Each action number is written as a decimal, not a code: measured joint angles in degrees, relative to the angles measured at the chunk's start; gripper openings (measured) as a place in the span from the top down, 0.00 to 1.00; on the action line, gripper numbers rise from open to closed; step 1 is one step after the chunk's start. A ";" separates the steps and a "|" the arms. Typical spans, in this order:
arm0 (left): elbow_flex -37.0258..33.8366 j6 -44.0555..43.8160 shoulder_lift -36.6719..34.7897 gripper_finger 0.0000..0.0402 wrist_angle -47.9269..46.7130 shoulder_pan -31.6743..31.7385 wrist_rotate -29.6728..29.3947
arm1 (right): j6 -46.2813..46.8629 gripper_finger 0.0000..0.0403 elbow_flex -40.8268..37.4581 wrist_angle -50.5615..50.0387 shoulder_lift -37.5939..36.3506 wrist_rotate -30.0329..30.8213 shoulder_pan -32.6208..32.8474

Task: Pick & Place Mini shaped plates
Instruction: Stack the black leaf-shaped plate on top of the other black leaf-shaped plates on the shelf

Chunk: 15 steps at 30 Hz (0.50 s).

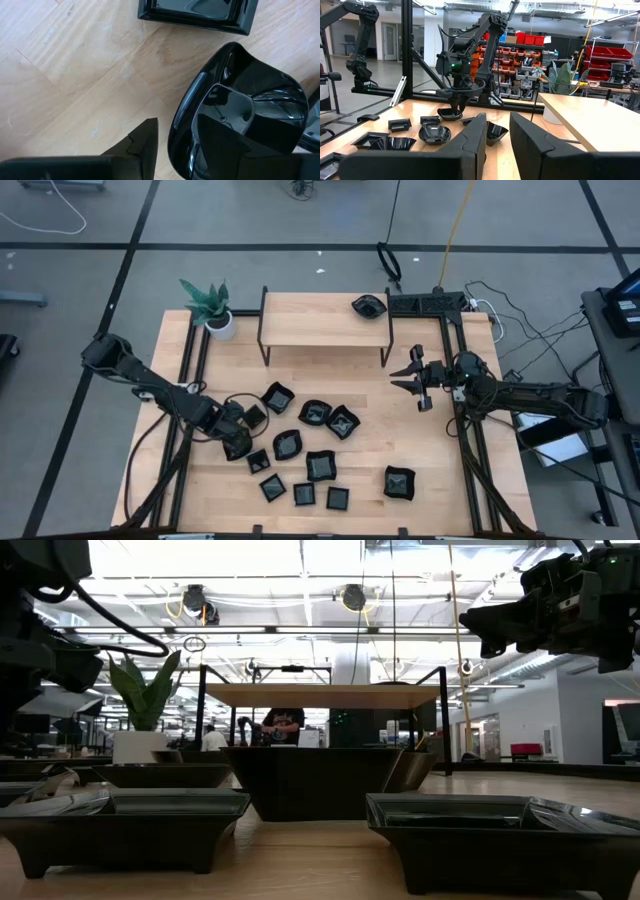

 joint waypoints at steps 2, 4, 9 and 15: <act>0.02 0.01 0.00 0.67 0.00 0.00 0.00 | 0.00 0.82 0.00 0.00 0.00 0.00 0.00; 0.04 0.03 0.00 0.70 -0.01 0.00 0.00 | 0.00 0.82 -0.01 0.00 0.00 0.00 0.00; 0.04 0.08 0.00 0.83 0.00 0.00 0.00 | 0.00 0.82 0.00 0.00 0.00 -0.01 -0.01; 0.13 2.52 -0.07 0.98 0.11 0.00 0.02 | 0.00 0.82 0.00 0.00 0.00 0.00 0.01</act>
